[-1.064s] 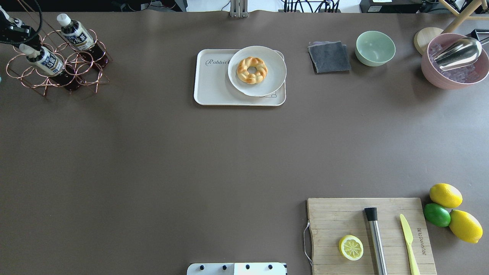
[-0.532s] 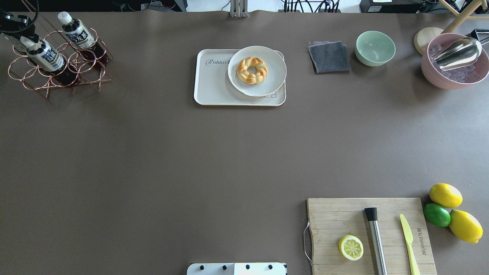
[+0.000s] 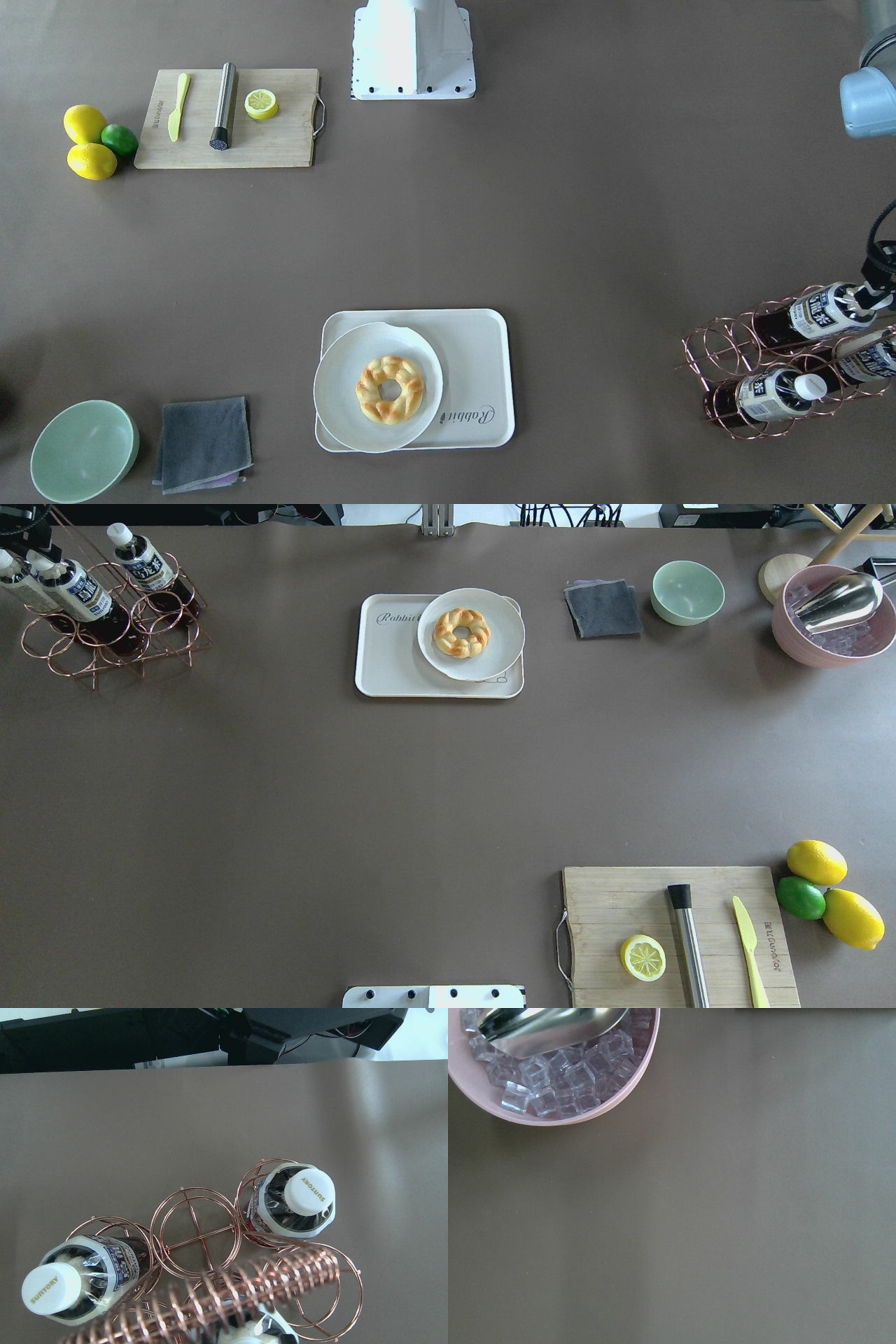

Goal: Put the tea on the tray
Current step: 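Lift the tea bottle up out of the copper rack with the left gripper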

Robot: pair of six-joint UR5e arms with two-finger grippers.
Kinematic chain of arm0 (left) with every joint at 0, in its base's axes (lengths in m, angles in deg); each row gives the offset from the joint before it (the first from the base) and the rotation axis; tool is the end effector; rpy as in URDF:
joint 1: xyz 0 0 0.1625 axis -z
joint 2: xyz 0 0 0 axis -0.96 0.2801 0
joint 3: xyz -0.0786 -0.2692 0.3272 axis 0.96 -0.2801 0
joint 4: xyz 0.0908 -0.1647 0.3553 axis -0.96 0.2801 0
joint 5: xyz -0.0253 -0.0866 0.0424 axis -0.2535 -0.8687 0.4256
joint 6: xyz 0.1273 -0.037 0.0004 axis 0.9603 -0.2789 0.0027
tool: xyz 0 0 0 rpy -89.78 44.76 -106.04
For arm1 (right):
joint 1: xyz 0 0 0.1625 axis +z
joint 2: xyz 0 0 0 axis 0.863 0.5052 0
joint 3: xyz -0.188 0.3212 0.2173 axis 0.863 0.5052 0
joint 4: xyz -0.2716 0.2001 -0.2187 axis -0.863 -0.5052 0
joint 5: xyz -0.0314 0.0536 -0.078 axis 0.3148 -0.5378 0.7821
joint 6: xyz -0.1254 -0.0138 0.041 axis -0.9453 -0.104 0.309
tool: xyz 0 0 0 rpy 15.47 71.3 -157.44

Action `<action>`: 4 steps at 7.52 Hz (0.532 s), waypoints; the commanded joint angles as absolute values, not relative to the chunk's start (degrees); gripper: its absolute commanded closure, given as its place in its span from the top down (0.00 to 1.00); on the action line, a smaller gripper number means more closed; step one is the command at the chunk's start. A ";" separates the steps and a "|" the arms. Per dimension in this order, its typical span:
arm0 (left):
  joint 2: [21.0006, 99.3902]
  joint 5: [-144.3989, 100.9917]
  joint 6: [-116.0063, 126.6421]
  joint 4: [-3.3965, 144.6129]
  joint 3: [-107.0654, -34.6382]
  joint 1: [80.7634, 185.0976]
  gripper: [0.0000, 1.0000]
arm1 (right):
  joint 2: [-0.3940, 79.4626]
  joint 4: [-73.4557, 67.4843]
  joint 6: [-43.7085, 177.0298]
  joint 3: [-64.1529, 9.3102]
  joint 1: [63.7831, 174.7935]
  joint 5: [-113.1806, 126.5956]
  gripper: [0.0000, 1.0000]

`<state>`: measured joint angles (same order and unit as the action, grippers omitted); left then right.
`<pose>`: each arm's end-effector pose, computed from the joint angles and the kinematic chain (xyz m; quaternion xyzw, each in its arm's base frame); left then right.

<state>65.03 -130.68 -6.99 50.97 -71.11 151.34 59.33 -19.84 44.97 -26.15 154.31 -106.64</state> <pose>0.0953 -0.6530 0.4225 0.1334 0.4011 -0.0194 0.9061 0.0760 -0.4746 0.6742 0.0213 -0.3933 0.0011 0.9192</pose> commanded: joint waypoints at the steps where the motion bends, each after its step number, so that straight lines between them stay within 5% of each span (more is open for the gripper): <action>1: 65.39 -130.51 -4.03 40.58 -79.34 152.75 0.00 | 59.90 -19.84 45.06 -26.36 154.31 -106.76 1.00; 4: 67.91 -130.08 -5.00 32.86 -85.42 152.40 0.00 | 60.08 -19.84 44.97 -26.27 154.31 -106.76 1.00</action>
<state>65.62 -130.37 -4.35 38.34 -81.70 152.61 59.99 -19.84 44.99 -26.32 154.31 -106.76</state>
